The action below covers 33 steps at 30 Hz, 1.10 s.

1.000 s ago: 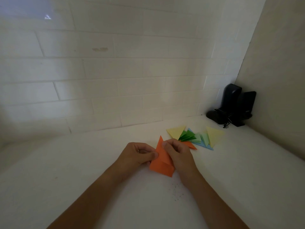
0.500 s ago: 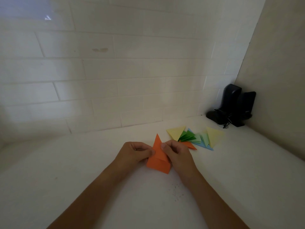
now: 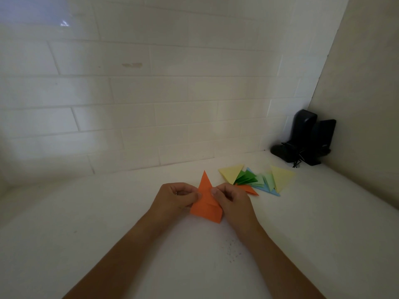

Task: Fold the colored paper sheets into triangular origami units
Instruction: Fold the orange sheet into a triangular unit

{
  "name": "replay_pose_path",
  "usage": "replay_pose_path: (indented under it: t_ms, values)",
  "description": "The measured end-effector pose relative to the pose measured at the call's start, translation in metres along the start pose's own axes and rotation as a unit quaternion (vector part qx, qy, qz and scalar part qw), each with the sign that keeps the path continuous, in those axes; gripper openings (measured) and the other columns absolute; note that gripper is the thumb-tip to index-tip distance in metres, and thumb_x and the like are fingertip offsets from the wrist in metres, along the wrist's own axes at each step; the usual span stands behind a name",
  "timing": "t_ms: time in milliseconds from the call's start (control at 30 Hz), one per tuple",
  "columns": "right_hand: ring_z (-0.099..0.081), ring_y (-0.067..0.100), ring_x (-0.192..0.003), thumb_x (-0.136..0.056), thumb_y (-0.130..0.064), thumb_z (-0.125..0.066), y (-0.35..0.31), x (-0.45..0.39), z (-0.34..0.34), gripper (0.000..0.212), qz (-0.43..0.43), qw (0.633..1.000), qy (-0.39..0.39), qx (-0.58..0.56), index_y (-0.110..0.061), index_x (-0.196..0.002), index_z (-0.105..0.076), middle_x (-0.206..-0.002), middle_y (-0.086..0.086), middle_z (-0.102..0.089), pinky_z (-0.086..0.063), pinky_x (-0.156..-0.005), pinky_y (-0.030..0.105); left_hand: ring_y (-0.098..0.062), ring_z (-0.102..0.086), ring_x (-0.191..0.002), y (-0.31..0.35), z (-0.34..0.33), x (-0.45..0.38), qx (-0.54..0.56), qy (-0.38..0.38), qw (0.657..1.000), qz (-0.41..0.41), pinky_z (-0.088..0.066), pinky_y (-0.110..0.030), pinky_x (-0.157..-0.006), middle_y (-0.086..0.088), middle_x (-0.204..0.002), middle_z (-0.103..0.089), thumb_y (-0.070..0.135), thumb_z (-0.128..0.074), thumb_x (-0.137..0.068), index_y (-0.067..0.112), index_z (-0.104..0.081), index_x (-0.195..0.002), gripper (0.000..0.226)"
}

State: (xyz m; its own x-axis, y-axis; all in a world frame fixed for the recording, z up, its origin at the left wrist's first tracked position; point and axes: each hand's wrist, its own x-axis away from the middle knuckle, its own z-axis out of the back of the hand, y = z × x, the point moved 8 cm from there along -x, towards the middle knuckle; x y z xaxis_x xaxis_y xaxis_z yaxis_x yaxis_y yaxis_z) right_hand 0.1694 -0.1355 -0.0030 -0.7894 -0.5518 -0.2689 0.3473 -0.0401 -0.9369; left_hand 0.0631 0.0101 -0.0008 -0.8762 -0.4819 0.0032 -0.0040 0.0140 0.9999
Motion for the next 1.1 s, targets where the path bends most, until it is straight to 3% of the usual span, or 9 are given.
replay_pose_path:
  t_ms: [367,500,767,1100]
  values:
    - [-0.046,0.005,-0.061,-0.099,-0.027,-0.066,0.0,0.0,0.0,0.031,-0.007,1.0,0.004,0.011,-0.024,-0.069,-0.06,-0.061,-0.014,-0.052,-0.037,-0.062,0.027,-0.026,-0.077,-0.082,0.002,0.002,0.0,0.011,0.025,1.0,0.004,-0.062,-0.029,-0.077,-0.018,-0.09,-0.079,0.005,-0.077,-0.088,0.002,-0.08,-0.092,0.005]
    - [-0.052,0.011,-0.065,-0.1,-0.031,-0.066,0.0,0.001,0.0,0.029,-0.007,1.0,-0.007,0.005,-0.019,-0.073,-0.063,-0.066,-0.004,-0.057,-0.043,-0.064,0.032,-0.024,-0.077,-0.083,0.003,0.008,0.0,0.023,0.039,0.999,-0.004,-0.061,-0.026,-0.076,-0.016,-0.09,-0.079,0.006,-0.077,-0.089,0.003,-0.08,-0.093,0.006]
    - [-0.053,0.009,-0.067,-0.102,-0.029,-0.062,0.0,0.002,-0.002,0.027,-0.009,1.0,-0.013,0.01,-0.011,-0.083,-0.067,-0.075,0.009,-0.063,-0.044,-0.063,0.025,-0.024,-0.078,-0.086,0.002,0.01,-0.001,0.035,0.053,0.998,0.001,-0.061,-0.027,-0.078,-0.014,-0.091,-0.08,0.009,-0.077,-0.089,0.005,-0.08,-0.094,0.007]
    - [-0.058,0.011,-0.077,-0.102,-0.025,-0.061,0.001,0.001,-0.001,0.02,-0.003,0.999,-0.016,0.042,-0.02,-0.083,-0.067,-0.082,0.0,-0.065,-0.047,-0.074,0.03,-0.026,-0.077,-0.086,-0.001,0.008,-0.001,0.017,0.041,0.999,0.015,-0.059,-0.03,-0.078,-0.016,-0.093,-0.079,0.012,-0.074,-0.093,0.005,-0.079,-0.094,0.009]
